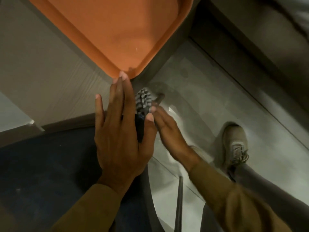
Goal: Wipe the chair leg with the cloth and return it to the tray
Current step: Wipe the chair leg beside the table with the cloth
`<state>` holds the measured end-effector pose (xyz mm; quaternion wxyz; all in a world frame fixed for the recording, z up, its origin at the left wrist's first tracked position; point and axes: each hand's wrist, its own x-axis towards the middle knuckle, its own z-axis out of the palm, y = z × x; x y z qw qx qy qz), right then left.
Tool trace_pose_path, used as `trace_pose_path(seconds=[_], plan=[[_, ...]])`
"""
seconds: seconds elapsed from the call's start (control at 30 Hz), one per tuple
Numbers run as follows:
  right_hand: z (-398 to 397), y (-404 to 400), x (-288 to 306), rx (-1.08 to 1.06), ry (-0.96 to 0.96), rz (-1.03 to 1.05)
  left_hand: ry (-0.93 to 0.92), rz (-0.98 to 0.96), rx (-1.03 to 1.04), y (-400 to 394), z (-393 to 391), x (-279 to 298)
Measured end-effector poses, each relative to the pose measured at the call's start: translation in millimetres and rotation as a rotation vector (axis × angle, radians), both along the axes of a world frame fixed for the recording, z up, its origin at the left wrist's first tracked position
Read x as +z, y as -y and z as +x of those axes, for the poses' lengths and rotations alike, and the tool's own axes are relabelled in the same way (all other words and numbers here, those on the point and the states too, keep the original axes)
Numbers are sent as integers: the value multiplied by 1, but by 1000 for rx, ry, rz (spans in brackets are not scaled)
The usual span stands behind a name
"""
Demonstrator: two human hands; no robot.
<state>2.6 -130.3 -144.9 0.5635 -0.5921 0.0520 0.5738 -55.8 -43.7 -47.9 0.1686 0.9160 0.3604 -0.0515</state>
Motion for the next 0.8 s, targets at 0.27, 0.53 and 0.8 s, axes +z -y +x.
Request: trace_pose_path(seconds=[0.27,0.53,0.8], plan=[[-5,-9,-80,135,273,-181,-9,3,0,-3,-4,-3],[21,-30,-119,22,-42,-277,-7,11,5,-3,-2,-4],[-20,19,30,-37,229,106,-57,24,-12,-1,0,0]])
